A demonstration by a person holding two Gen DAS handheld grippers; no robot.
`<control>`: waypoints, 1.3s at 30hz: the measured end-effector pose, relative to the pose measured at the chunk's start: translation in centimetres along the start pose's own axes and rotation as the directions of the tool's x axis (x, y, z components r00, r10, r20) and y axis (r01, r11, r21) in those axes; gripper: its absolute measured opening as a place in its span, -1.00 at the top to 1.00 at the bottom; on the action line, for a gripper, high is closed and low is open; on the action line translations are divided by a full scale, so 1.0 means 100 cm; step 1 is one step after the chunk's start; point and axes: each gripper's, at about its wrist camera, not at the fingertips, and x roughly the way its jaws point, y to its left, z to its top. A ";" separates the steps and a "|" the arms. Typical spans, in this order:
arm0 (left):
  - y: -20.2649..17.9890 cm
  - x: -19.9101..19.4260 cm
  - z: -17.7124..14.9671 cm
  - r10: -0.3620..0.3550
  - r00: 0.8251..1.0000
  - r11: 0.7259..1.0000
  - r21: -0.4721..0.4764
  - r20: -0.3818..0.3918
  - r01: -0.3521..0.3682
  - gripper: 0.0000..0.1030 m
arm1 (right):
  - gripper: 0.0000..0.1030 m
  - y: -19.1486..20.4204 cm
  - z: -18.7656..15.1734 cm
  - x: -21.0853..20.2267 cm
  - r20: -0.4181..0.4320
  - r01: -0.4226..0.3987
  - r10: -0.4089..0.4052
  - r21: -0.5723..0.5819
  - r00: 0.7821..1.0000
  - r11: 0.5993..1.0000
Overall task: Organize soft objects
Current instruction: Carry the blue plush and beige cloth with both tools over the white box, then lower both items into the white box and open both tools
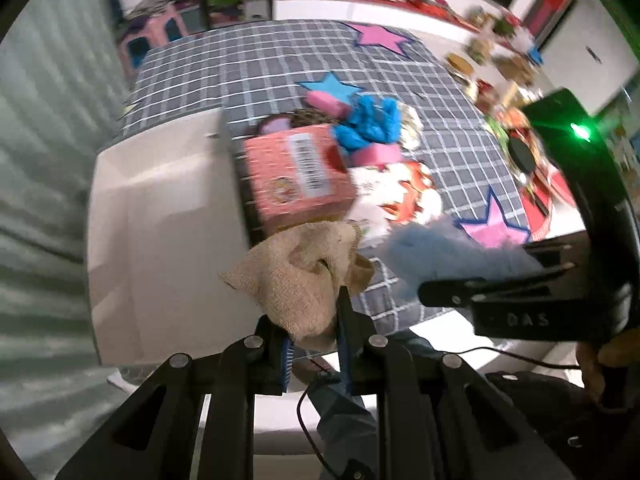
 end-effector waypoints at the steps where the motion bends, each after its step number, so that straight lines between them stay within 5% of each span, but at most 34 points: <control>1: 0.008 -0.002 -0.002 0.007 1.000 1.000 -0.027 0.009 -0.007 0.62 | 0.36 0.007 0.001 -0.001 0.002 0.008 -0.008 -0.022 1.000 1.000; 8: 0.054 -0.010 -0.019 0.065 0.997 0.984 -0.171 0.048 -0.056 0.62 | 0.36 0.047 0.010 -0.004 0.008 0.023 -0.023 -0.138 1.000 0.990; 16: 0.106 -0.016 -0.046 0.132 0.990 0.935 -0.339 0.055 -0.106 0.62 | 0.36 0.098 0.030 -0.001 0.001 0.007 -0.007 -0.241 1.000 0.970; 28: 0.129 -0.016 -0.060 0.171 0.984 0.892 -0.431 0.052 -0.132 0.62 | 0.36 0.164 0.050 0.020 -0.031 -0.004 -0.008 -0.371 0.999 0.929; 39: 0.145 -0.009 -0.054 0.172 0.984 0.869 -0.477 0.037 -0.134 0.62 | 0.36 0.172 0.059 0.029 -0.050 -0.019 0.001 -0.363 0.999 0.932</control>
